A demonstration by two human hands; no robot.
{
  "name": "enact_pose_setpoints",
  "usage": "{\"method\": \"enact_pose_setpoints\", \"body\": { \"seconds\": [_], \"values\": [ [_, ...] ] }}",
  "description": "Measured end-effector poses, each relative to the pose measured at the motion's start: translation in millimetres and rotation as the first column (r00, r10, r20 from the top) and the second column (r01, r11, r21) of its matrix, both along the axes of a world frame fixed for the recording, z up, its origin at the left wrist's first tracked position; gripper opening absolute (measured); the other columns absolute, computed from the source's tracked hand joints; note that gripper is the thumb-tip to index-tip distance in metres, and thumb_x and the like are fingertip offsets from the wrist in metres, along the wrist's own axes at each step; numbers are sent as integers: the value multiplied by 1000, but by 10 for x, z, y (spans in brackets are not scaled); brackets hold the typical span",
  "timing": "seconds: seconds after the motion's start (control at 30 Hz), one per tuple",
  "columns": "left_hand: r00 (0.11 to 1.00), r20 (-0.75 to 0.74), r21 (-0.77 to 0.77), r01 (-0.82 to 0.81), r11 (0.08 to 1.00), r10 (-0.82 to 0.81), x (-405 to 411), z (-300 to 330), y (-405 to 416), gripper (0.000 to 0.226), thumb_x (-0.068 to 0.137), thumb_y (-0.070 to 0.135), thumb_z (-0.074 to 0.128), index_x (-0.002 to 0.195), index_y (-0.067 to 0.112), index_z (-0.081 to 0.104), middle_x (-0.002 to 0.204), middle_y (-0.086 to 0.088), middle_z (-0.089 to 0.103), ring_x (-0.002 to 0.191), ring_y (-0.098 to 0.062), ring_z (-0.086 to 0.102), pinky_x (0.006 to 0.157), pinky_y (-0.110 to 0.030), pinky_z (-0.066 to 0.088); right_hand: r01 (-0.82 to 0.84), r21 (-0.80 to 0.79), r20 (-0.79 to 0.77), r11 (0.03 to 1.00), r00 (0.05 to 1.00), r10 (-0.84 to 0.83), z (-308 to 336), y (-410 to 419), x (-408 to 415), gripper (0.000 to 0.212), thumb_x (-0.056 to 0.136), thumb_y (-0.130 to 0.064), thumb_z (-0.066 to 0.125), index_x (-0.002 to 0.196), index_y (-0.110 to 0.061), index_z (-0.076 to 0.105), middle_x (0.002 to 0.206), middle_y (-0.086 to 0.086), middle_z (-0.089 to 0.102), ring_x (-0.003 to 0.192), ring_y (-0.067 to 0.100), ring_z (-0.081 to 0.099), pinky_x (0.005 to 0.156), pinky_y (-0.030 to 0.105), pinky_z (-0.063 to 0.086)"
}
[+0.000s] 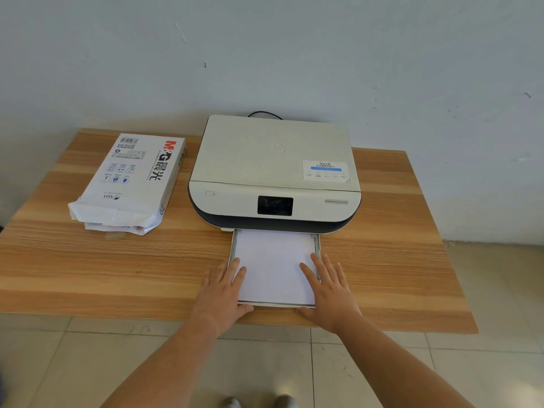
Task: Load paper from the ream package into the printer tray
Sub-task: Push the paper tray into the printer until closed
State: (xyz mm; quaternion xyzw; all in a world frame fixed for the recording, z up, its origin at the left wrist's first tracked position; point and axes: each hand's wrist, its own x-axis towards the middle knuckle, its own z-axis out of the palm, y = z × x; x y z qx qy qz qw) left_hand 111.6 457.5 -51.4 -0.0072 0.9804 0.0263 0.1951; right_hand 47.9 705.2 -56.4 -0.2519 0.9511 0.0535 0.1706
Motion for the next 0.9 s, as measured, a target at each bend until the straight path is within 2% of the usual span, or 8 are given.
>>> {"method": "enact_pose_setpoints", "body": {
  "seconds": [0.2, 0.57, 0.77, 0.9],
  "values": [
    [1000, -3, -10, 12, 1000, -13, -72, 5, -27, 89, 87, 67, 40, 152, 23, -1, 160, -1, -11, 147, -26, -7, 119, -49, 0, 17, 21, 4, 1000, 1000, -17, -5, -10, -82, 100, 81, -76, 38, 148, -32, -22, 149, 1, -38, 140, 25, -35, 103, 43, -33],
    [999, -25, -28, 35, 999, -36, -239, -6, -72, 93, 84, 70, 42, 151, 23, -2, 161, -2, -11, 147, -27, -5, 119, -51, 4, 44, 1, 7, 999, 999, -44, 18, -69, -222, 102, 81, -74, 44, 148, -33, -20, 156, 1, -31, 140, 25, -35, 101, 42, -33],
    [999, -39, -38, 31, 999, -33, -331, 3, -91, 93, 84, 70, 42, 151, 23, -4, 160, -2, -13, 147, -27, -9, 118, -50, 1, 56, -10, -9, 998, 998, -56, 45, -92, -304, 103, 81, -72, 46, 149, -31, -20, 158, 4, -28, 141, 25, -33, 115, 47, -21],
    [998, -63, -34, 25, 999, -27, -403, 17, -99, 93, 84, 68, 43, 151, 23, -4, 160, -2, -13, 147, -26, -10, 118, -50, 2, 53, -18, -26, 998, 998, -54, 42, -121, -367, 104, 81, -72, 48, 149, -31, -19, 158, 4, -27, 141, 26, -33, 107, 45, -28]
  ]
}}
